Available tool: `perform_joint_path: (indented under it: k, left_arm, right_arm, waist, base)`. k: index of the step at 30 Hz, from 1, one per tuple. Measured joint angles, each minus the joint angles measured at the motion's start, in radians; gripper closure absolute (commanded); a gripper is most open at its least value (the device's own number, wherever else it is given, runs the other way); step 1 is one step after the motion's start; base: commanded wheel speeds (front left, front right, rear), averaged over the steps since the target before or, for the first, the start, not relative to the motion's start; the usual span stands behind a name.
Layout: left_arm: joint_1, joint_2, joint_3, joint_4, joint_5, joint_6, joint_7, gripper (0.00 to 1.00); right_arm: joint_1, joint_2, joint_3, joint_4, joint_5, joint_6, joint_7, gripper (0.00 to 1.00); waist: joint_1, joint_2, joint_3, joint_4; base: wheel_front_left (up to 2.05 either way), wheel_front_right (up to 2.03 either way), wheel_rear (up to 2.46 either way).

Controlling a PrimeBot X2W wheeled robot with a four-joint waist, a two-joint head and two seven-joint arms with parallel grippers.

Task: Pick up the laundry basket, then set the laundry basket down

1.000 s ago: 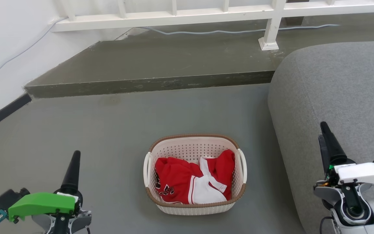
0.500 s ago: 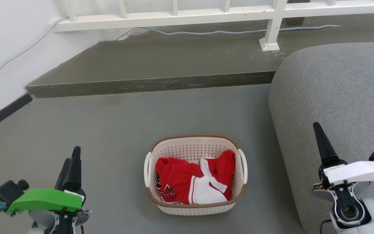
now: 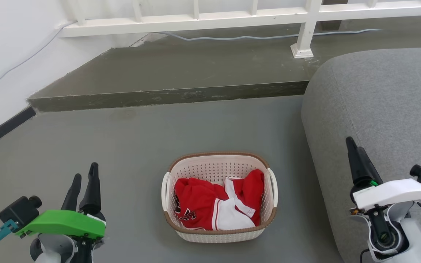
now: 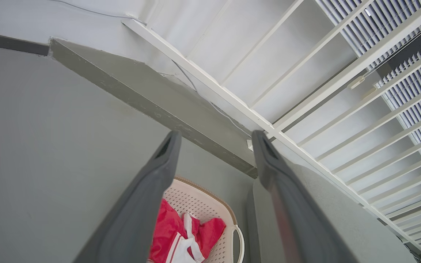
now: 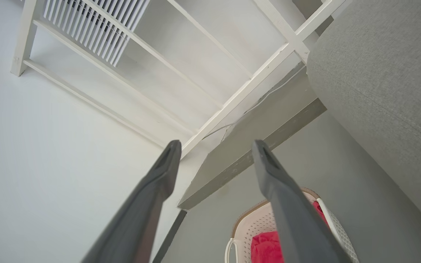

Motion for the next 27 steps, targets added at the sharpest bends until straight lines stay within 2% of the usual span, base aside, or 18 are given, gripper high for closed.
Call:
perform_joint_path:
  k: [27]
  left_arm:
    - [0.0, -0.011, -0.03, -0.022, 0.314, 0.006, -0.085, 0.0]
  right_arm:
    - [0.0, 0.008, 0.048, -0.021, -0.373, -0.027, -0.084, 0.0]
  waist:
    - [0.0, 0.0, 0.009, -0.005]
  base:
    - [0.0, 0.0, 0.0]
